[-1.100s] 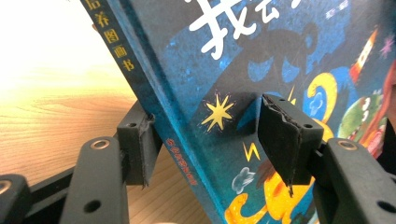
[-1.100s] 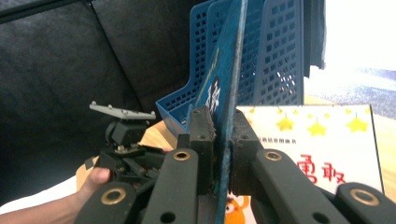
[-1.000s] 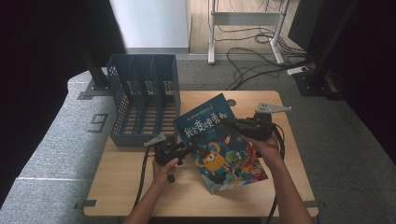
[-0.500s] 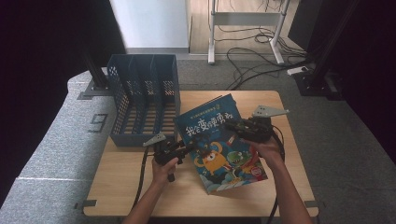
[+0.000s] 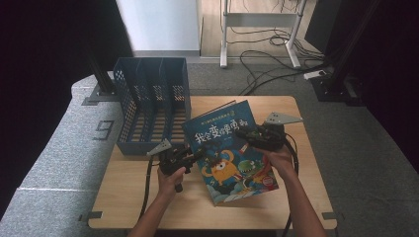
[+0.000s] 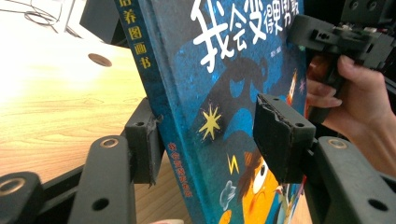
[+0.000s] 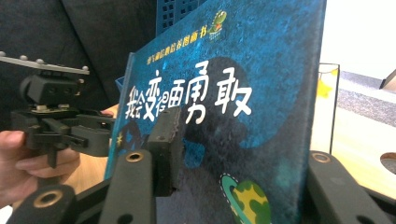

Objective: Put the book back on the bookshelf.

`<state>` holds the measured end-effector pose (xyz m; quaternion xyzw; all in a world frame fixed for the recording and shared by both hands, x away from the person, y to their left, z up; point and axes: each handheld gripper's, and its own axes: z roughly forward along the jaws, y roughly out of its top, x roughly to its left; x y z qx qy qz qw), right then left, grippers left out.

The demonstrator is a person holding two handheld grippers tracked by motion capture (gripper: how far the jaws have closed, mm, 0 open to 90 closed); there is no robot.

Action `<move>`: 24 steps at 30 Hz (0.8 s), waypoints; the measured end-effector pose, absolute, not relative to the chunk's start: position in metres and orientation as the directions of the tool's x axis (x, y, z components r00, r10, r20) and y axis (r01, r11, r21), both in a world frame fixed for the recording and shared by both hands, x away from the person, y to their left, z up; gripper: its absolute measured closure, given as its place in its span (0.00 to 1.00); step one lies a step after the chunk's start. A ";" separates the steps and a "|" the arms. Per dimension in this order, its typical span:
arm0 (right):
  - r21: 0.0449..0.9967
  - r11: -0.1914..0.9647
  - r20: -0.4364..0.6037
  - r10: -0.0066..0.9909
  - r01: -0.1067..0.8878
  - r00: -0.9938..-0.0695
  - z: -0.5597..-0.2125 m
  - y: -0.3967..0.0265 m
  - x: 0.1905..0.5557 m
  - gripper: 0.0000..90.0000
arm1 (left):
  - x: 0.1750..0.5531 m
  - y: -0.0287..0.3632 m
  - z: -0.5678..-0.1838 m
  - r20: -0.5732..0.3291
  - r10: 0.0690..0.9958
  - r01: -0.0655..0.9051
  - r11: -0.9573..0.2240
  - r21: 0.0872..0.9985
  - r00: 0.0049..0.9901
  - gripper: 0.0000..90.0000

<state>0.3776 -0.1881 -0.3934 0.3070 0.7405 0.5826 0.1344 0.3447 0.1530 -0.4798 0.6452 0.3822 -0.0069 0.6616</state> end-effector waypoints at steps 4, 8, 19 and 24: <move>0.948 0.106 0.174 0.617 0.300 -0.767 -0.400 -0.188 0.380 0.54 | 0.342 0.155 -0.476 -0.502 0.483 0.485 0.171 0.858 0.717 0.50; 0.949 0.082 0.185 0.635 0.304 -0.750 -0.406 -0.187 0.383 0.49 | 0.340 0.154 -0.474 -0.471 0.507 0.468 0.142 0.872 0.722 0.51; 0.956 0.040 0.199 0.638 0.290 -0.744 -0.412 -0.188 0.384 0.45 | 0.337 0.151 -0.469 -0.443 0.516 0.451 0.119 0.885 0.733 0.52; 0.961 -0.011 0.226 0.613 0.278 -0.757 -0.418 -0.192 0.383 0.50 | 0.338 0.150 -0.469 -0.440 0.515 0.454 0.106 0.885 0.736 0.51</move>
